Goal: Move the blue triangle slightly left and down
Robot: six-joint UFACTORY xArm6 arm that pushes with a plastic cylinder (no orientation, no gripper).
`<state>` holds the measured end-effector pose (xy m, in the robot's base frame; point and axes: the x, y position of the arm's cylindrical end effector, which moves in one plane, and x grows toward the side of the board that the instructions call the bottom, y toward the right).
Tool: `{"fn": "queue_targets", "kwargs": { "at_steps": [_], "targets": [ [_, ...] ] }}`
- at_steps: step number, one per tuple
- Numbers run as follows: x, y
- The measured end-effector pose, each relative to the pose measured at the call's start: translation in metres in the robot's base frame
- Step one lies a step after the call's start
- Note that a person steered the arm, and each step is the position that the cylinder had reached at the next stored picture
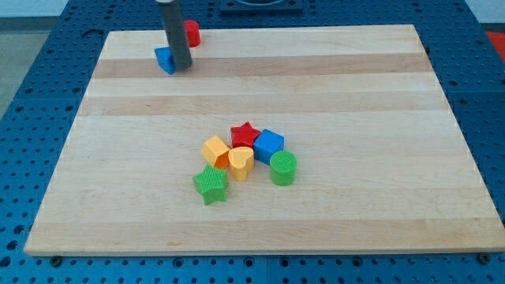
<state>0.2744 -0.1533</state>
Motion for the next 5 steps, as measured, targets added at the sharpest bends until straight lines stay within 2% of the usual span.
{"fn": "queue_targets", "kwargs": {
  "at_steps": [1, 2, 3, 4, 5],
  "targets": [
    [-0.037, -0.010],
    [-0.037, -0.049],
    [-0.025, -0.086],
    [0.016, -0.088],
    [0.020, -0.086]
  ]
}}
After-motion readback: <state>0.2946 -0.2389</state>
